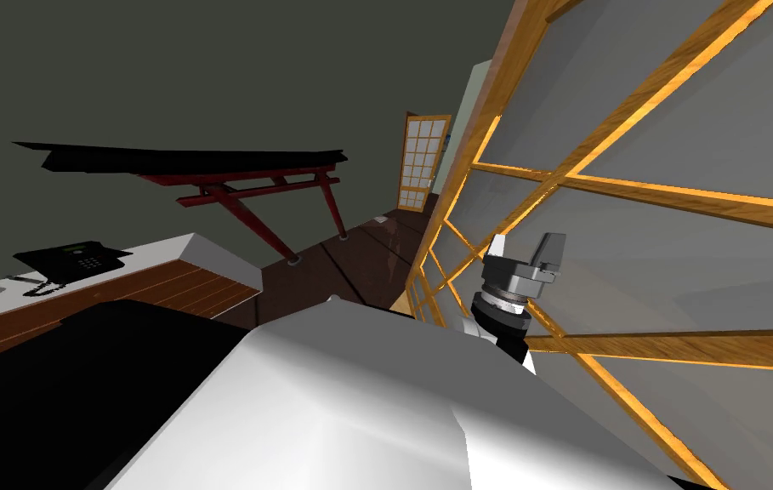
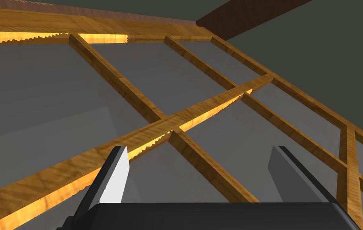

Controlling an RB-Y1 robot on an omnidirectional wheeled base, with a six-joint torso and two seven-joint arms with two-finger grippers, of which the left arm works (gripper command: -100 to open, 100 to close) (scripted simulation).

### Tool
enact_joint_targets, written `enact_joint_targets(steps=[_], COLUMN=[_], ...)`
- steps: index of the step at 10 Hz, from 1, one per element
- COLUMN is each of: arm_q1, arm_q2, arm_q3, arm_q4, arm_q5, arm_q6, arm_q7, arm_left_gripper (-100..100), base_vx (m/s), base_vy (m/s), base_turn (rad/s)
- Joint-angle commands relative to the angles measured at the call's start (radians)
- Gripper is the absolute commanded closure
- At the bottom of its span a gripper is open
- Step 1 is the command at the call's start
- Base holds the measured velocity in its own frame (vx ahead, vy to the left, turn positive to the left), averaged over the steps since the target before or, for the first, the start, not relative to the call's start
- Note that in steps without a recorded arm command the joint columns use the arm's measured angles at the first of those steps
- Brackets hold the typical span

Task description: Push the door open

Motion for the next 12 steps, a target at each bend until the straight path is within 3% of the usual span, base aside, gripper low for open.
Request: enact_joint_targets(steps=[1, 4, 5, 6, 8, 9, 12], arm_q1=[0.002, 0.004, 0.004, 0.005, 0.005, 0.006, 0.006], arm_q2=[-0.007, -0.004, -0.004, -0.003, -0.003, -0.001, 0.0], arm_q3=[0.001, 0.005, 0.005, 0.008, 0.008, 0.01, 0.012], arm_q4=[-0.011, -0.012, -0.012, -0.012, -0.012, -0.012, -0.012], arm_q5=[0.02, 0.045, 0.045, 0.058, 0.058, 0.071, 0.084], arm_q6=[0.038, 0.079, 0.079, 0.1, 0.1, 0.121, 0.142], arm_q7=[0.04, 0.099, 0.099, 0.129, 0.129, 0.158, 0.188], arm_left_gripper=[-100, -100, -100, -100, -100, -100, -100], base_vx=[-0.022, -0.035, -0.021, -0.024, -0.017, -0.019, -0.026], base_vy=[-0.041, -0.035, -0.02, -0.024, -0.013, -0.023, -0.021], base_turn=[0.071, 0.077, 0.049, 0.065, 0.021, 0.063, 0.049])
